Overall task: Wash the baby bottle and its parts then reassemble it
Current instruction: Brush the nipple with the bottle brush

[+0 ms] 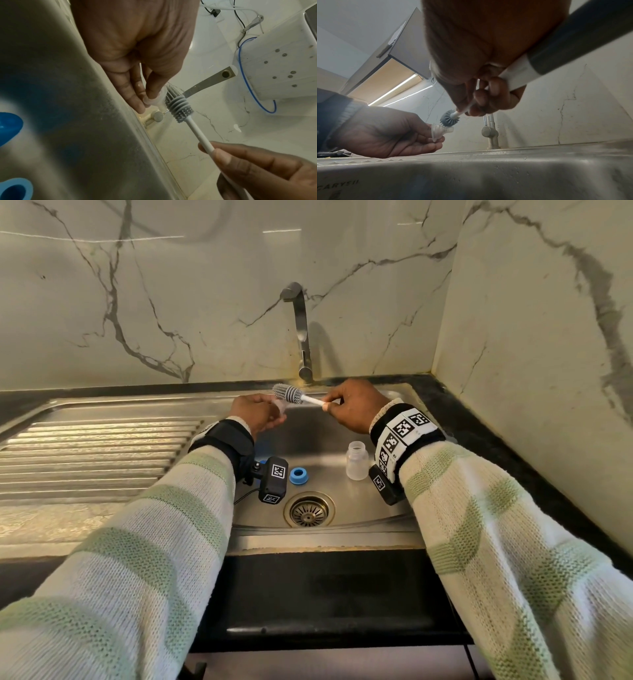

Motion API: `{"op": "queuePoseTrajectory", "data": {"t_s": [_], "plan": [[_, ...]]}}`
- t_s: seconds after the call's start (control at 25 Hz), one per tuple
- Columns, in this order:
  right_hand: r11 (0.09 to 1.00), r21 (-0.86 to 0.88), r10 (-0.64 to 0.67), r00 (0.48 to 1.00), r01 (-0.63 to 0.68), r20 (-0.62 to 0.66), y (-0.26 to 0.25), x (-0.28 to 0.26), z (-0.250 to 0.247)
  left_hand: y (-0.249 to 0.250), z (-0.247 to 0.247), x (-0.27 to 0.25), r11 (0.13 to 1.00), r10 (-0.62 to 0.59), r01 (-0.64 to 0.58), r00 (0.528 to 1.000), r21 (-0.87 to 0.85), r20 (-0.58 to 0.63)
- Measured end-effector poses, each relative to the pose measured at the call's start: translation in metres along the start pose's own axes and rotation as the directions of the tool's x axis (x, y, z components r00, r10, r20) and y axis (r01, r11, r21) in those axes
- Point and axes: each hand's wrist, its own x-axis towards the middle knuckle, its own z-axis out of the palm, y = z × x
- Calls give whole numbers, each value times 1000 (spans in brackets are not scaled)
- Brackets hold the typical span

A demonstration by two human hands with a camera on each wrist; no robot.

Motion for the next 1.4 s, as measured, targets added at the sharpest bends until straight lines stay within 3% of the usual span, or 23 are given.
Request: {"op": "queuePoseTrajectory", "data": {"t_s": [0.2, 0.4, 0.64, 0.84, 1.12, 1.4], "plan": [[1000, -6, -7, 999, 7, 54, 0, -1, 1, -2, 0, 1, 1000, -1, 1, 1000, -23, 18], [1000, -21, 17, 1000, -18, -22, 5, 0, -3, 0, 1, 0, 998, 0, 2, 1000, -66, 23], [1000, 23, 6, 1000, -7, 16, 3, 1, -2, 4, -1, -4, 987, -29, 30, 1000, -159, 13], [1000, 20, 24, 1000, -24, 18, 5, -1, -3, 4, 1, -6, 988, -59, 62, 998, -139, 27], [1000, 10, 22, 1000, -22, 16, 5, 1, -3, 2, -3, -3, 1000, 8, -8, 1000, 18, -21], [998, -63, 9, 999, -6, 47, 2, 7, 4, 3, -6, -3, 999, -25, 26, 1000, -31, 13]]}}
